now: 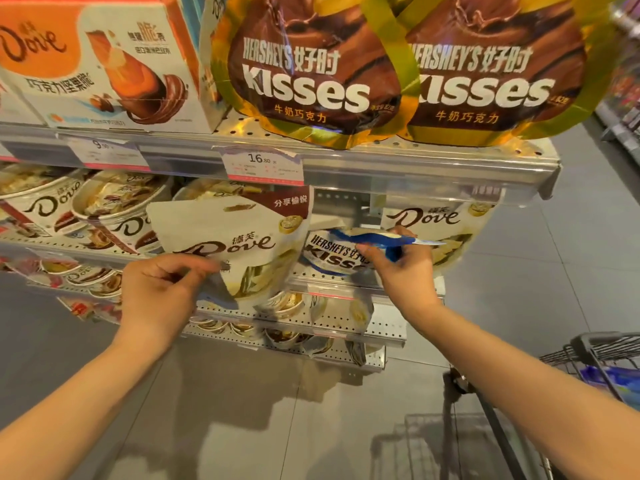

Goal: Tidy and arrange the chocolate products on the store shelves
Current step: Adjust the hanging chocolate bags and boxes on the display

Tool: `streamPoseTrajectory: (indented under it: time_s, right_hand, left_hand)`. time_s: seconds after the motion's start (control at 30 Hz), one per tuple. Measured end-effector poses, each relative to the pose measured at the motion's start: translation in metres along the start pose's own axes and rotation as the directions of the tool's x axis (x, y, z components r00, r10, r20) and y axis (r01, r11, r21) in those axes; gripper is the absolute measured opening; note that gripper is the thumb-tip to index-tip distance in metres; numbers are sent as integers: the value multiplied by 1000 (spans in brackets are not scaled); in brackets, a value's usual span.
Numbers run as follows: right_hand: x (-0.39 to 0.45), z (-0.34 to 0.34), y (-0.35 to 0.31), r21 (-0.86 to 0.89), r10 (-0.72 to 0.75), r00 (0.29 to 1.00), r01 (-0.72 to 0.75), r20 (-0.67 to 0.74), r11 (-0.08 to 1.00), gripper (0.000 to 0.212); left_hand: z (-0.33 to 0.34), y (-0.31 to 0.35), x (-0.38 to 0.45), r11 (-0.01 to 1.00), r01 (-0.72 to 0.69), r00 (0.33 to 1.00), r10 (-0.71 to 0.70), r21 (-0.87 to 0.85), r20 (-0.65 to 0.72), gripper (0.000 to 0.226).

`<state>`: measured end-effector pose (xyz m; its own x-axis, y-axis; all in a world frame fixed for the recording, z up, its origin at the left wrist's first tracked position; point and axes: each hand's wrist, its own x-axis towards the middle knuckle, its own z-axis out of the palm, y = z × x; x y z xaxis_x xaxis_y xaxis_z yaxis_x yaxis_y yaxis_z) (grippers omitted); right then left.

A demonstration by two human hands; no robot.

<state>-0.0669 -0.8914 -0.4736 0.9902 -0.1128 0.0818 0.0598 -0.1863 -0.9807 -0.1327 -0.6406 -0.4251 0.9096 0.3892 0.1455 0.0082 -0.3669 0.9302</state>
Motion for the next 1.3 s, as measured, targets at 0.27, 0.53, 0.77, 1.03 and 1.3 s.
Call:
streamPoseTrajectory:
  time_s: [0.27, 0.53, 0.77, 1.03, 1.3]
  right_hand:
    - [-23, -34, -9, 183, 166, 977, -141, -131, 973, 17]
    - [-28, -77, -17, 68, 85, 955, -69, -284, 995, 22]
    - [-38, -95, -21, -63, -5, 952, -15, -306, 998, 29]
    - [-47, -100, -37, -164, -119, 974, 88, -194, 983, 17]
    - [-47, -94, -103, -195, -321, 944, 303, -71, 933, 30]
  left_hand:
    - [35, -6, 2, 998, -68, 995, 67, 7, 79, 40]
    - [92, -15, 22, 987, 103, 991, -91, -124, 102, 36]
    - [119, -20, 36, 962, 219, 972, -200, -161, 127, 29]
    - [112, -16, 47, 984, 177, 947, -170, -1, 272, 25]
    - [58, 39, 46, 764, -390, 867, 118, 513, 484, 19]
